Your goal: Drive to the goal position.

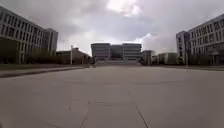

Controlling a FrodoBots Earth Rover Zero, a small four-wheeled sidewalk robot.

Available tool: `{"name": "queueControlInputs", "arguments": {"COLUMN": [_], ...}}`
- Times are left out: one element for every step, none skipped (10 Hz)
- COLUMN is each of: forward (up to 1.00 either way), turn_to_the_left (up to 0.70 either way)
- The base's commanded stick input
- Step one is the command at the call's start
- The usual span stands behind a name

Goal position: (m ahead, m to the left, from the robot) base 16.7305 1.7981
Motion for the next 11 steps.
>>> {"name": "queueControlInputs", "arguments": {"forward": [1.00,1.00,1.00,1.00,1.00,1.00,1.00,1.00,1.00,1.00,1.00], "turn_to_the_left": [0.00,0.00,0.00,0.00,0.00,0.00,0.00,-0.05,-0.20,-0.26,-0.05]}}
